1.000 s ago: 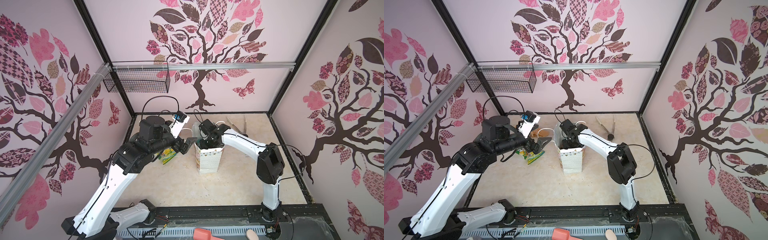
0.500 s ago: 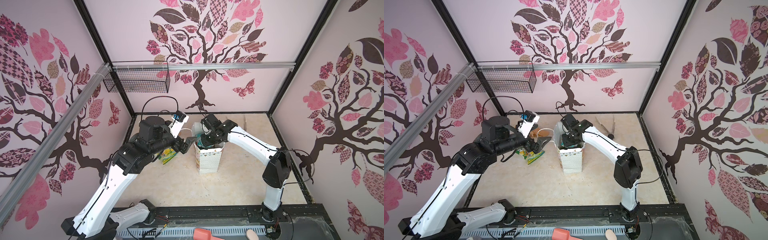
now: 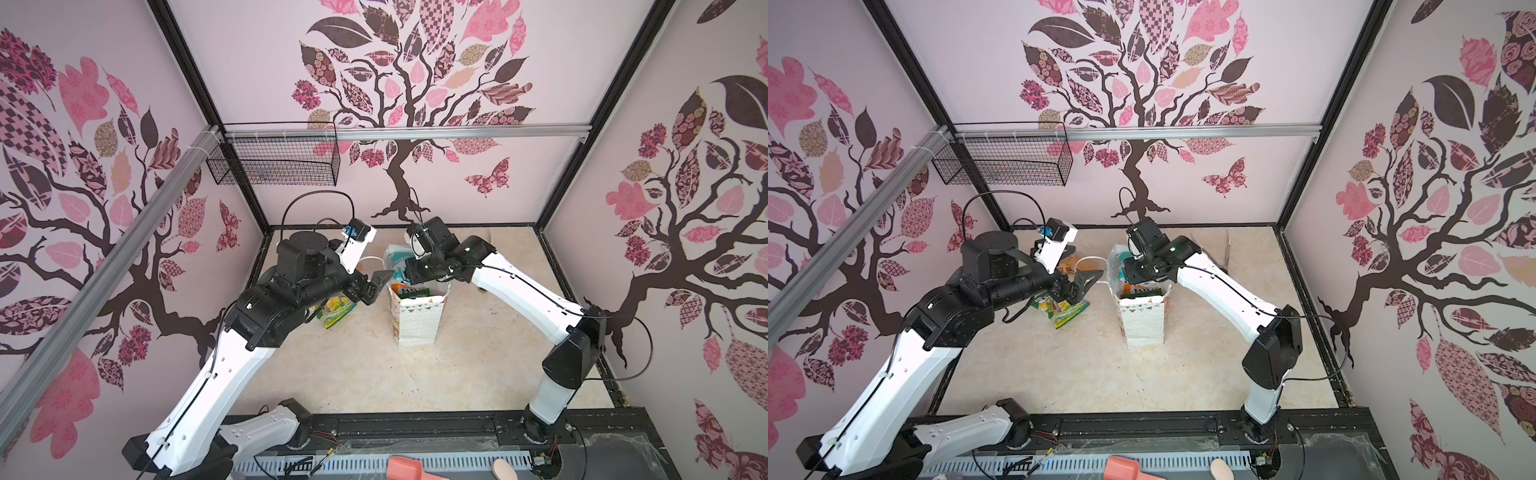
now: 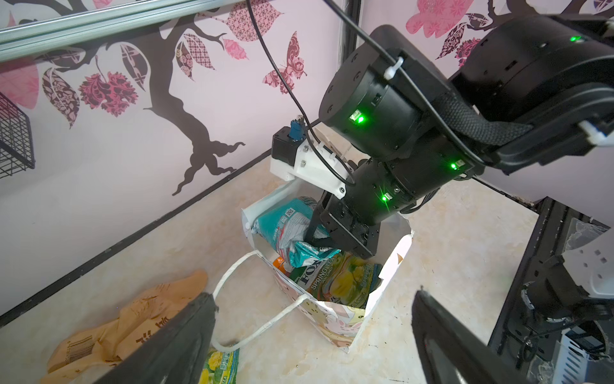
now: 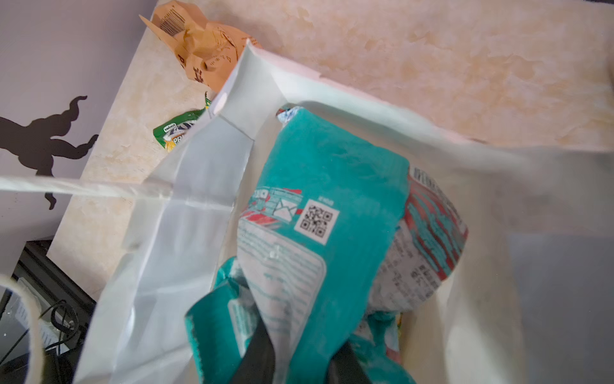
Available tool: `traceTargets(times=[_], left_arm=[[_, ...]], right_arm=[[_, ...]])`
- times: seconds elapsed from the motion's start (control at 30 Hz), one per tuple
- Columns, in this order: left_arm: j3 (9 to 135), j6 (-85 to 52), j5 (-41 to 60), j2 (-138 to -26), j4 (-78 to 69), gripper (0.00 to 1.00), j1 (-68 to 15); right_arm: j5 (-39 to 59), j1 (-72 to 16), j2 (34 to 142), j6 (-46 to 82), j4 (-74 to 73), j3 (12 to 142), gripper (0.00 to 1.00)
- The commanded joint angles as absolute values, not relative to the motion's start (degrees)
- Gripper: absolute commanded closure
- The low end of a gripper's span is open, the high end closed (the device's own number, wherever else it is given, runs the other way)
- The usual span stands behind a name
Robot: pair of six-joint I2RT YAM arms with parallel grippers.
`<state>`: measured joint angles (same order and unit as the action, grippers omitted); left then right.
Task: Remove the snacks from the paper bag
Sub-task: 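Lift the teal pack out of the bag with the right gripper, then grasp the teal pack with left gripper from the right gripper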
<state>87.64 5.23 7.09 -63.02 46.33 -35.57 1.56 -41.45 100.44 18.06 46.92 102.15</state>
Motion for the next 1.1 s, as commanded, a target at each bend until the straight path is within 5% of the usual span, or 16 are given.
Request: traceTargets(times=[0.0, 0.6, 0.87, 1.07], left_arm=[[86.4, 4.4, 6.9, -62.4, 45.0, 0.06, -35.7], [86.7, -0.2, 6.0, -61.6, 42.6, 0.06, -35.7], [89.7, -15.1, -8.1, -63.0, 42.6, 0.07, -35.6], [92.2, -24.8, -3.9, -65.2, 43.9, 0.07, -32.1]], right_arm=[[0.6, -41.5, 97.3, 18.6, 45.6, 105.3, 1.00], [-0.2, -41.6, 92.6, 19.2, 44.6, 108.1, 1.00], [2.2, -41.5, 86.9, 18.8, 38.1, 104.9, 1.00], [4.8, -42.6, 82.0, 16.4, 30.6, 99.6, 1.00]])
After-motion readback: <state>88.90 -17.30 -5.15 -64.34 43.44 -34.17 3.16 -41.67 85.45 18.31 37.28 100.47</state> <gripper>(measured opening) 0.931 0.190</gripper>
